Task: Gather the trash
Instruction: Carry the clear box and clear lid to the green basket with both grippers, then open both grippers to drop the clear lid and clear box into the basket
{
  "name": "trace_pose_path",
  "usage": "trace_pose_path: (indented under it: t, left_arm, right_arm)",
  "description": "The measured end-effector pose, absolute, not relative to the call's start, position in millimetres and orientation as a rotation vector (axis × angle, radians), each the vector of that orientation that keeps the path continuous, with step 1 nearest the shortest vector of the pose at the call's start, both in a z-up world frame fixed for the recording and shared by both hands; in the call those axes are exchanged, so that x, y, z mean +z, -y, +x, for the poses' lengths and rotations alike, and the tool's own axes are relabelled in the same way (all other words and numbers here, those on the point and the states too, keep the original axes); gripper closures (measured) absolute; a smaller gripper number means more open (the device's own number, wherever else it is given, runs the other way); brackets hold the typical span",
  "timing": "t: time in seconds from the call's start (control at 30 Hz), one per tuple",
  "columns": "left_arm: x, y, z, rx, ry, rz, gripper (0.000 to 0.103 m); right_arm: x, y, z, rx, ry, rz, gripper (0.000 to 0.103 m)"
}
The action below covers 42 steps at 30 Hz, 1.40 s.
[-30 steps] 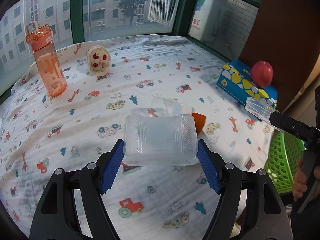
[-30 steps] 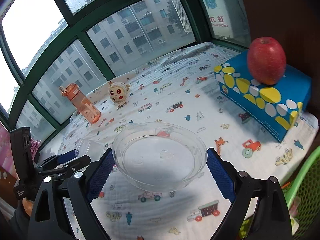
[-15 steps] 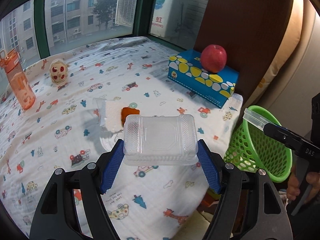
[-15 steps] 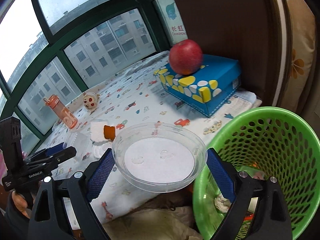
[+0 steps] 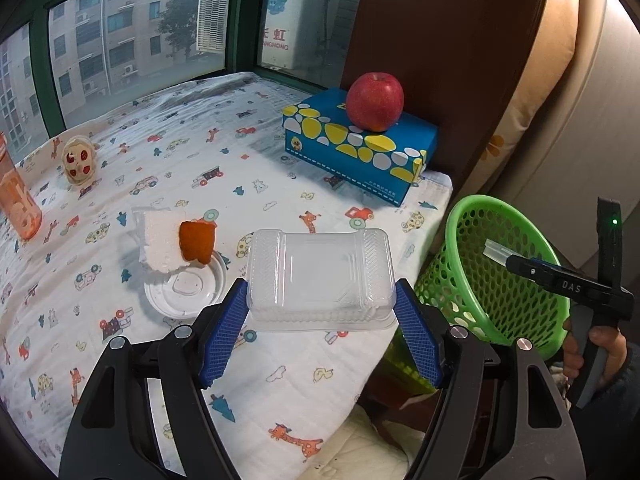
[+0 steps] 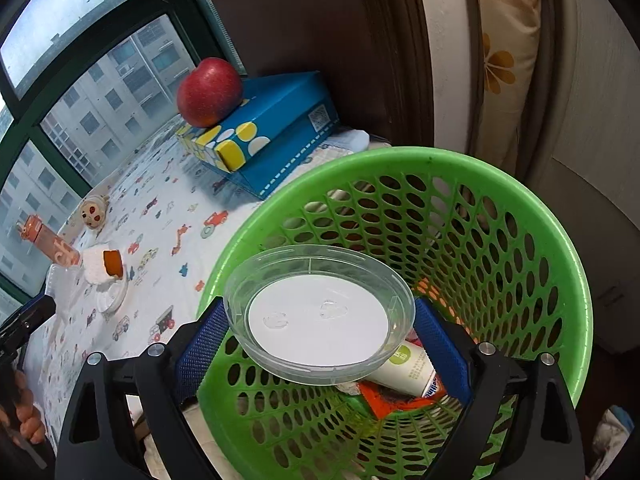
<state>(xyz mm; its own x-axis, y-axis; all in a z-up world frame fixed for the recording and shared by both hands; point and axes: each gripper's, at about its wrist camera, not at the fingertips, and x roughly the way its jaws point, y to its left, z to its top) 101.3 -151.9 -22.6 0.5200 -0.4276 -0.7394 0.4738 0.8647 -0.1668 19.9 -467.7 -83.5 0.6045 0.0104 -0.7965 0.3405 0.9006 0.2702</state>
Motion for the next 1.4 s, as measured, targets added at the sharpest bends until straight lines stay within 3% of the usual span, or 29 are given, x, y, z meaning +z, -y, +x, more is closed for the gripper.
trace_pose_path:
  t: [0.5,1.4]
  left_arm:
    - [-24,177,97,-0.584,-0.881,0.081,0.031]
    - [-30,308,57,-0.828,-0.903,0.190,0.031]
  right_arm:
    - [-96,491,4,-0.273,-0.932,0.474,0.011]
    - [-29,504,-77,-0.297,-0.717,0.493,0.011]
